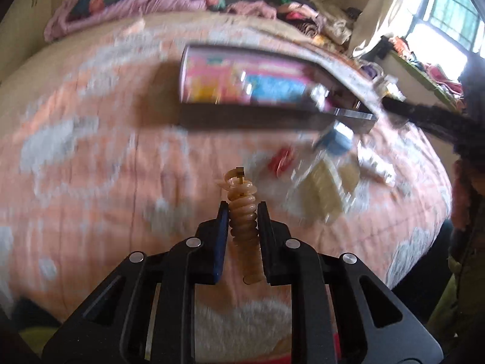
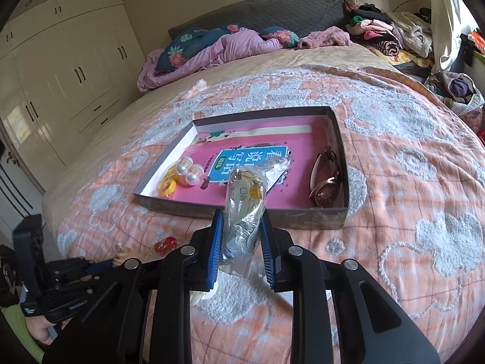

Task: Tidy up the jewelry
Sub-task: 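Lift the hair tie over the box with the left gripper while the right gripper carries the earring bag there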

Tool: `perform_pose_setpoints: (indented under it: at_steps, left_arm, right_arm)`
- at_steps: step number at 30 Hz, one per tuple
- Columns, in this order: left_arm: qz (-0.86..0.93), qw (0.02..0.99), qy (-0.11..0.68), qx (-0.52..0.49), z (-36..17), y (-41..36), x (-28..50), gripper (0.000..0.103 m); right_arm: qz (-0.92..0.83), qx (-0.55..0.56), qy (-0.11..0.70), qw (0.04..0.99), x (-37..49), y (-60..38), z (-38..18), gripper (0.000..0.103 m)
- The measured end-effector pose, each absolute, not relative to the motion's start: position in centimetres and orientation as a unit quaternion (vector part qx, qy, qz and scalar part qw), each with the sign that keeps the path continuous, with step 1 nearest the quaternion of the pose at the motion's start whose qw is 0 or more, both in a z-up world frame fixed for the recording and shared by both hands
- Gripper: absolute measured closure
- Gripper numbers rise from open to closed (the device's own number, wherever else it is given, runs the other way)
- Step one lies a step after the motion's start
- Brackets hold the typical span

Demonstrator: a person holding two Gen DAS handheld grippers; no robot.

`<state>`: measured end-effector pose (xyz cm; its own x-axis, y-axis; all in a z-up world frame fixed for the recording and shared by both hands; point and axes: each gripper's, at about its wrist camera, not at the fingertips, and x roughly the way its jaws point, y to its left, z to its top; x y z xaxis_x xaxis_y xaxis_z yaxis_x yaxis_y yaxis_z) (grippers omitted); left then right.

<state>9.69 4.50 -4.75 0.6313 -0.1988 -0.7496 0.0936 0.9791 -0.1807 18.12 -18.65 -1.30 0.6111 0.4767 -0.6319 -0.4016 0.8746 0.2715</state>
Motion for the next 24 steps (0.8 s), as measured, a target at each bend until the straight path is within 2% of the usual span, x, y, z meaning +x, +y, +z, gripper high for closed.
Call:
perform_pose_setpoints:
  at_steps: [11,24]
  left_arm:
    - [-0.086,0.927,0.360,-0.058,-0.2,4.1,16.7,0.091]
    - [-0.091,0.921,0.375,-0.045,-1.7,2.1,22.3,0.091]
  right_arm:
    - [0.226,0.046,0.365,0.902,21.9,-18.6,-1.0,0.080]
    - [0.205,0.046,0.385,0.898,26.2,-18.5,-2.8,0.080]
